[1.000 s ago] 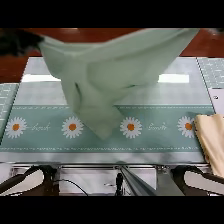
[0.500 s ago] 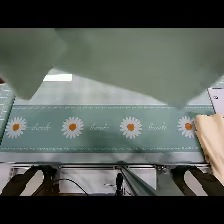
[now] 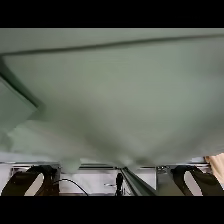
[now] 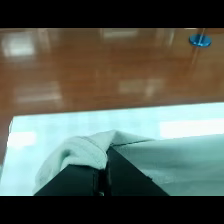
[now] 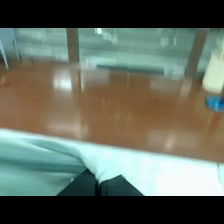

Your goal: Fold the shirts.

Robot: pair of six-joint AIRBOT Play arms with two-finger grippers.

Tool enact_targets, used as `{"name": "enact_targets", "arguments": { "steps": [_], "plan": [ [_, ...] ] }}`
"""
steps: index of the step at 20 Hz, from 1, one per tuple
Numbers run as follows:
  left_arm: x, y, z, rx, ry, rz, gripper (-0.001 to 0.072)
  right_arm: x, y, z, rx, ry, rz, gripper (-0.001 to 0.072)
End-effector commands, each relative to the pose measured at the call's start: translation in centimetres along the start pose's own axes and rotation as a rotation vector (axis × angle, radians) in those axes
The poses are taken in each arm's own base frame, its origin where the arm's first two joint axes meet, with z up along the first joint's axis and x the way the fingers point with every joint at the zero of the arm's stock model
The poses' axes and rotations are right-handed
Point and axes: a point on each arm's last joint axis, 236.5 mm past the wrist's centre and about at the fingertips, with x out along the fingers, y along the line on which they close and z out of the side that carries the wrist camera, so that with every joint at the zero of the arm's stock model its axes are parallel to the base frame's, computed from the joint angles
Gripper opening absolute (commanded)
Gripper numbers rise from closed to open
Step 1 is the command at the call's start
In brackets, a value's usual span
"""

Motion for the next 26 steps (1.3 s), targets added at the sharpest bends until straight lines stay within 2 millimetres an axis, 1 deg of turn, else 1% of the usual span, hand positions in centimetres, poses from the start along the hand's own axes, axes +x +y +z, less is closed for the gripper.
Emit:
{"name": "enact_targets", "arguments": {
  "steps": [1, 2, 3, 4, 6, 7, 9, 11, 12, 13, 15, 17, 18, 20, 21, 23, 24, 26],
  "plan": [
    [4.7, 0.4, -4.1, -0.005, 0.179, 0.01, 0.0035, 3.0, 0.0, -5.3, 0.069, 0.227, 0.053, 0.0016],
    [6.9, -0.3, -6.1, -0.008, 0.257, -0.017, 0.0035, 4.8, 0.0, -6.8, 0.099, 0.283, 0.083, 0.0016],
    [9.3, -0.9, -8.3, -0.014, 0.342, -0.043, 0.0035, 6.7, -0.4, -8.3, 0.131, 0.325, 0.097, 0.0016],
    [12.0, -1.3, -10.7, -0.02, 0.43, -0.06, 0.0035, 9.1, -1.1, -9.9, 0.167, 0.362, 0.102, 0.0016],
    [17.0, -1.4, -15.3, -0.028, 0.577, -0.063, 0.0036, 13.7, -2.6, -13.6, 0.232, 0.434, 0.098, 0.0016],
    [19.7, -1.4, -17.4, -0.033, 0.634, -0.062, 0.0036, 16.3, -3.5, -15.9, 0.261, 0.477, 0.098, 0.0016],
    [24.8, -1.5, -20.6, -0.044, 0.707, -0.062, 0.0036, 21.2, -5.2, -19.8, 0.31, 0.547, 0.094, 0.0016],
    [30.2, -1.7, -22.6, -0.056, 0.713, -0.063, 0.0036, 26.5, -7.2, -22.6, 0.347, 0.593, 0.083, 0.0016],
    [32.9, -1.6, -23.3, -0.066, 0.691, -0.057, 0.0036, 29.1, -7.7, -23.4, 0.37, 0.588, 0.094, 0.0016],
    [35.5, -1.6, -24.0, -0.11, 0.666, -0.04, 0.0036, 31.6, -8.2, -24.2, 0.41, 0.579, 0.106, 0.0016],
    [39.5, -1.8, -25.5, -0.202, 0.646, -0.021, 0.0036, 36.8, -8.3, -25.7, 0.473, 0.57, 0.153, 0.0016],
    [42.5, -2.5, -27.1, -0.256, 0.658, -0.034, 0.0036, 41.3, -9.4, -27.7, 0.54, 0.584, 0.16, 0.0016],
    [43.6, -2.6, -27.7, -0.279, 0.667, -0.03, 0.0036, 43.4, -10.3, -28.8, 0.556, 0.593, 0.15, 0.0016],
    [45.3, -2.9, -28.5, -0.401, 0.666, -0.001, 0.0036, 46.5, -11.0, -30.3, 0.604, 0.619, 0.153, 0.0016],
    [45.9, -3.3, -28.9, -0.45, 0.664, -0.002, 0.0036, 47.8, -11.2, -30.9, 0.623, 0.627, 0.163, 0.0016],
    [46.3, -4.1, -30.6, -0.492, 0.709, -0.018, 0.0036, 49.5, -11.0, -32.1, 0.662, 0.652, 0.188, 0.0016],
    [46.2, -4.5, -31.6, -0.502, 0.744, -0.022, 0.0037, 49.8, -10.9, -33.0, 0.668, 0.677, 0.198, 0.0016],
    [45.9, -5.2, -34.4, -0.466, 0.831, -0.03, 0.0037, 49.8, -10.5, -34.9, 0.681, 0.731, 0.212, 0.0016]
  ]
}}
